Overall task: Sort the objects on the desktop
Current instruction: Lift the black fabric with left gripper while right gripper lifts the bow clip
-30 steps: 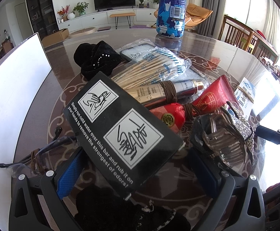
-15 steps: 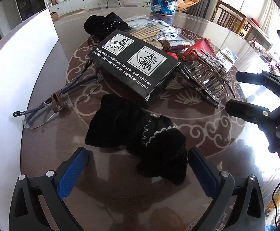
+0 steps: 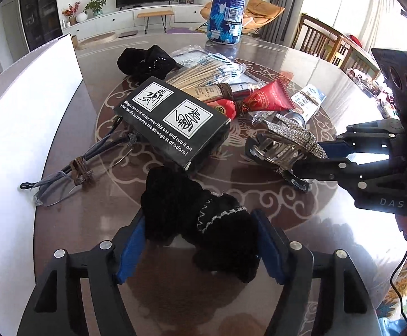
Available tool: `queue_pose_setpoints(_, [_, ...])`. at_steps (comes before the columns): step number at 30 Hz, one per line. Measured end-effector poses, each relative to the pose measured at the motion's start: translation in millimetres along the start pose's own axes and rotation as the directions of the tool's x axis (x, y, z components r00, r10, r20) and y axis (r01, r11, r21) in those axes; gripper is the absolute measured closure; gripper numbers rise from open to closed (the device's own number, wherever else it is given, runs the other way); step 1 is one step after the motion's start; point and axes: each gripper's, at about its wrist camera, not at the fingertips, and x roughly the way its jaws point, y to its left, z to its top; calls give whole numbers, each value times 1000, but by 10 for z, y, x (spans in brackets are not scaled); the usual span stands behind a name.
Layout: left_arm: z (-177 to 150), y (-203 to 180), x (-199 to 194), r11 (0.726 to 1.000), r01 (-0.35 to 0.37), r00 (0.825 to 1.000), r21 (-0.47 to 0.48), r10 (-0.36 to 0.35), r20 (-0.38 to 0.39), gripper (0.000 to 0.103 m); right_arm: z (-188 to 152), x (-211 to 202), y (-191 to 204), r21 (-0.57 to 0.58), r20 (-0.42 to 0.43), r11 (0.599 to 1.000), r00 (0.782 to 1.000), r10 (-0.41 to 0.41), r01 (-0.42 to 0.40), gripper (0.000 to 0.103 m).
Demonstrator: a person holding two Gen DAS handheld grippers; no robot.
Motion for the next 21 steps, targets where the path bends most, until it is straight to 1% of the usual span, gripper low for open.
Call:
queue_pose_setpoints(2, [-102, 23, -41, 999, 41, 999, 30, -40, -27, 32, -207, -110, 24, 68, -14, 994, 996, 88, -87, 79])
queue_pose_setpoints(4, [-187, 42, -79, 996, 73, 996, 45, -71, -58, 32, -394, -189, 80, 111, -22, 987, 993, 117, -114, 77])
queue_pose_setpoints(5, [-224, 41, -101, 996, 77, 995, 47, -74, -66, 32, -464, -222, 102, 125, -21, 987, 994, 107, -104, 67])
queue_pose_setpoints(6, [-247, 38, -118, 996, 76, 995, 45, -73, -72, 32, -518, -250, 122, 135, -19, 987, 996, 91, -87, 41])
queue_pose_setpoints(7, [-264, 35, -135, 996, 74, 995, 39, -71, -76, 32, -554, -280, 142, 134, -17, 989, 998, 67, -64, 26])
queue_pose_setpoints(8, [-278, 32, -147, 997, 73, 994, 28, -70, -80, 31, -576, -304, 164, 119, -10, 992, 999, 31, -29, 7])
queue_pose_setpoints(10, [-302, 24, -155, 997, 76, 993, 3, -75, -89, 29, -592, -363, 184, 78, 30, 997, 999, -32, 30, 5])
queue_pose_setpoints(12, [-324, 5, -153, 997, 71, 993, -12, -72, -93, 25, -556, -348, 180, 46, 22, 997, 998, -63, 61, 5])
queue_pose_setpoints(16, [-324, -32, -122, 1000, 14, 996, -20, -15, -90, 25, -441, -189, 169, 4, -5, 997, 997, -74, 74, 5])
queue_pose_setpoints(19, [-328, -19, -95, 1000, 3, 995, -26, -5, -96, 24, -377, -41, 232, -24, -2, 996, 997, -80, 80, 5])
queue_pose_setpoints(21, [-342, 6, -83, 999, -12, 995, -32, 9, -102, 18, -350, 44, 293, -39, -1, 995, 996, -90, 90, 5])
